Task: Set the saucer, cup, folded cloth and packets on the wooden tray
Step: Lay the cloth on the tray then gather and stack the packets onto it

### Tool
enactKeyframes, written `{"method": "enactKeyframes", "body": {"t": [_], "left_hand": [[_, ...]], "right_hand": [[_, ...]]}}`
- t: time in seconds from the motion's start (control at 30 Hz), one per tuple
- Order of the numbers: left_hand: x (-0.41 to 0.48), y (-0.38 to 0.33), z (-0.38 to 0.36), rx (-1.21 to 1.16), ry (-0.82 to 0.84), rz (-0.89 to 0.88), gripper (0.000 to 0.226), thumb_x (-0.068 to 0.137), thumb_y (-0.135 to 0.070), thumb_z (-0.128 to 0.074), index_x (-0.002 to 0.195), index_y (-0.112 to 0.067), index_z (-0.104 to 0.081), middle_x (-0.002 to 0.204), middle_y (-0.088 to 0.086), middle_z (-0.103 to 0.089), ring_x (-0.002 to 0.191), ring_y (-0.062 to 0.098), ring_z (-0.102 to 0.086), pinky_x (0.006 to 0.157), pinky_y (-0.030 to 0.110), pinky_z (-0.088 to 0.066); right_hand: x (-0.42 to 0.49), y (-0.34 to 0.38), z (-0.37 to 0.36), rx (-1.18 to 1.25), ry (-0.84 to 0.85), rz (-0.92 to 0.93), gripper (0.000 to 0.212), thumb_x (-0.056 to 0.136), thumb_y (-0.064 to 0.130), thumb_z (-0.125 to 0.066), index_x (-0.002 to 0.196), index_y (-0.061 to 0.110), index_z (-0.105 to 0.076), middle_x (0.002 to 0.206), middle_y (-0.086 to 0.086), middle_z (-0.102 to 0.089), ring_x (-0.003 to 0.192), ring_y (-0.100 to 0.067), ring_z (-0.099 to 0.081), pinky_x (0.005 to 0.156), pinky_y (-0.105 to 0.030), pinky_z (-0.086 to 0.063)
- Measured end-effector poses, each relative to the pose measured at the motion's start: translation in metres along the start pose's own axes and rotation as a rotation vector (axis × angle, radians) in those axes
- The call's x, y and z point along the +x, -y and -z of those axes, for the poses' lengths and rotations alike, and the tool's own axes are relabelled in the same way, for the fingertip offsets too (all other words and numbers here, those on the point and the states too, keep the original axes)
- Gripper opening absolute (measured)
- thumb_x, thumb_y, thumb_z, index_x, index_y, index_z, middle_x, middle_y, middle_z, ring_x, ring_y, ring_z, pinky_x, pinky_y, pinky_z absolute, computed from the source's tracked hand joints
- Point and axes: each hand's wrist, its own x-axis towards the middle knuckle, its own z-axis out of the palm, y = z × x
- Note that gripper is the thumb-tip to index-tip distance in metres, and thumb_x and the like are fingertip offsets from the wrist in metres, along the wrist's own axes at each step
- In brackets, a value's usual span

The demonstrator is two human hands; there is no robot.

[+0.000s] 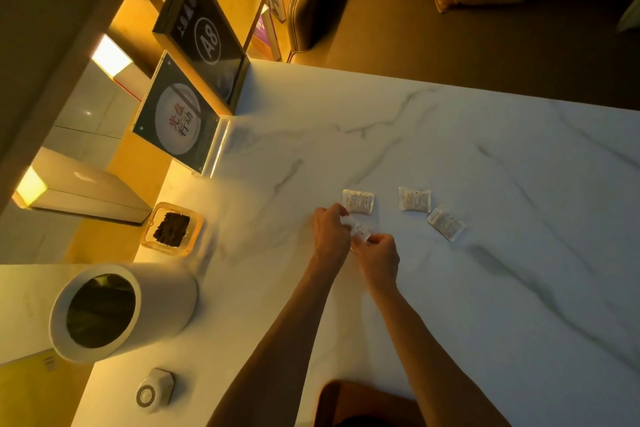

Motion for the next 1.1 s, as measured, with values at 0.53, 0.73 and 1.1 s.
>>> {"method": "enactKeyframes", "body": {"t": [0.53, 0.73, 1.1], "left_hand": [[-0.017, 0.021, -0.012, -0.293, 0.001, 0.240, 0.016, 0.081, -0.004, -0.067, 0.089, -0.011, -0.055, 0.082, 0.004, -0.059, 0.074, 0.019, -0.056, 0.059, 0.030, -0.049], [0.002, 0.003, 0.005, -0.466, 0.002, 0.007, 0.025, 0.083, 0.004, -0.068, 0.106, 0.002, -0.057, 0.093, 0.010, -0.062, 0.076, 0.011, -0.060, 0.061, 0.018, -0.056], [0.037, -0.026, -0.017, 0.018, -0.036, 0.144, 0.022, 0.088, -0.012, -0.060, 0.107, -0.006, -0.052, 0.122, 0.015, -0.041, 0.117, 0.031, -0.041, 0.099, 0.039, -0.042]], "right_hand": [[-0.006, -0.001, -0.003, -0.109, -0.053, 0.052, 0.037, 0.086, 0.032, -0.069, 0.113, 0.006, -0.063, 0.116, -0.014, -0.053, 0.090, -0.014, -0.052, 0.082, -0.030, -0.053], [0.013, 0.017, 0.014, 0.028, 0.018, 0.156, 0.035, 0.085, 0.034, -0.071, 0.109, 0.011, -0.059, 0.102, -0.005, -0.067, 0.088, -0.017, -0.063, 0.068, -0.015, -0.050], [0.046, 0.043, 0.004, -0.275, -0.096, 0.188, 0.051, 0.090, 0.035, -0.063, 0.130, 0.007, -0.047, 0.124, -0.017, -0.058, 0.110, -0.032, -0.060, 0.088, -0.035, -0.051]]}}
